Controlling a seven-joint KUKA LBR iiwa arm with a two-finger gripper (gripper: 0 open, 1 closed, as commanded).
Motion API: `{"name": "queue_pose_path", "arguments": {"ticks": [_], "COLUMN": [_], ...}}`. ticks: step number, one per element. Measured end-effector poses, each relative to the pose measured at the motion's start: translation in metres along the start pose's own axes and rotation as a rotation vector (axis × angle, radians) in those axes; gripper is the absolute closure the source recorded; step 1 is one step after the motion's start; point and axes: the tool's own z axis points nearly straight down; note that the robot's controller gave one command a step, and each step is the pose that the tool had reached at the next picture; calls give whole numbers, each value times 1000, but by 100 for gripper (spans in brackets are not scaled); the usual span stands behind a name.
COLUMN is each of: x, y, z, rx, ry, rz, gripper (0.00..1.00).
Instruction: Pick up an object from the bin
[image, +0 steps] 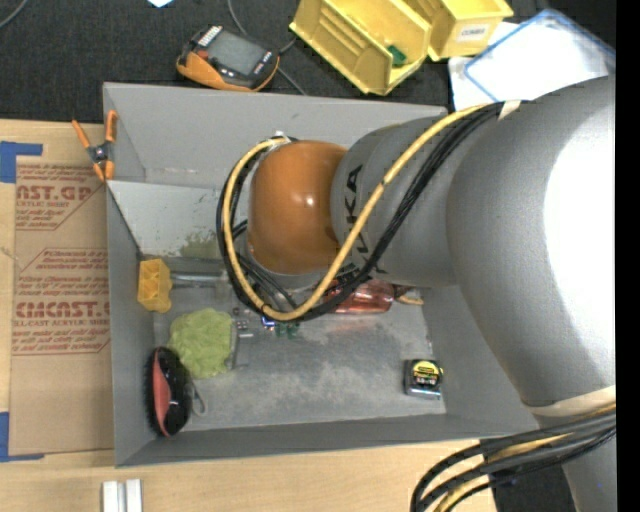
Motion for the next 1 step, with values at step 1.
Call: {"name": "queue_pose_path", "arguments": {"ticks": [1], "x": [-16], "y": [24], "z": [51], "rx": [1], "ry": [-2], "rz": [-330], "gripper": [0]}}
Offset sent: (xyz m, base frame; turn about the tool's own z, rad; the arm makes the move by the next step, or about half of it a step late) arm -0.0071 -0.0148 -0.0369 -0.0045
